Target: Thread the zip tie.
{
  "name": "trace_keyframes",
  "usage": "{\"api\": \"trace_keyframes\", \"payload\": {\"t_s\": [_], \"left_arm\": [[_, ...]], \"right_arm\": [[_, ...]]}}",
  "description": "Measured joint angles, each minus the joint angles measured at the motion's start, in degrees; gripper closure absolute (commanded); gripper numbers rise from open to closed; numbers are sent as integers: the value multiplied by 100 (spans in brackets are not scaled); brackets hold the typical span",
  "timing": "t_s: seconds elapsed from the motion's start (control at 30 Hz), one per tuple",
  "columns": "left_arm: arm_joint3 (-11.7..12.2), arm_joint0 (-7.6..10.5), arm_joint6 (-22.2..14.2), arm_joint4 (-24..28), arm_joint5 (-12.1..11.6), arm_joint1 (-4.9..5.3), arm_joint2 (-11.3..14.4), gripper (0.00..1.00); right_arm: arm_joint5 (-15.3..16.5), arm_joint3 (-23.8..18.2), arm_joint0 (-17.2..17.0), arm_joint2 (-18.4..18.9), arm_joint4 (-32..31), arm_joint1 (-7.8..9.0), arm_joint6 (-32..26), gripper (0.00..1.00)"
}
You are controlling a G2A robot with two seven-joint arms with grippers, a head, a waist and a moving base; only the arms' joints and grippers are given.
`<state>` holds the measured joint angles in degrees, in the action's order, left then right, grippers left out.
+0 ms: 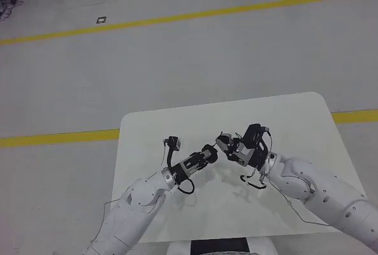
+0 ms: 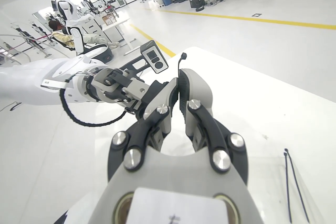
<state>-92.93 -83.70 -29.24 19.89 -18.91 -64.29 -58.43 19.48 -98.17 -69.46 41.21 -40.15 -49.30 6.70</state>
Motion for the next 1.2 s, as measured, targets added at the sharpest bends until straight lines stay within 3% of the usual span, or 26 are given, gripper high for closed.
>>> {"api": "trace_keyframes", "payload": {"t_s": [0.6,0.67,0.77,0.83,0.9,1.2], "left_arm": [[4,-31,-9,188,-57,7,-41,100],[5,-35,-8,216,-57,5,-45,100],[13,-36,-11,240,-57,3,-51,100],[23,-33,-21,251,-57,2,-52,100],[32,-29,-32,257,-57,0,-51,100],[52,-20,-84,509,-57,-17,-58,100]], "right_arm": [[0,55,29,-41,5,-29,56,100],[0,51,13,-15,11,-24,104,80],[0,34,-17,30,-4,-15,174,71],[0,20,-38,62,-33,-8,207,69],[0,5,-54,88,-57,-4,224,61],[0,-46,-143,238,-233,14,292,55]]}}
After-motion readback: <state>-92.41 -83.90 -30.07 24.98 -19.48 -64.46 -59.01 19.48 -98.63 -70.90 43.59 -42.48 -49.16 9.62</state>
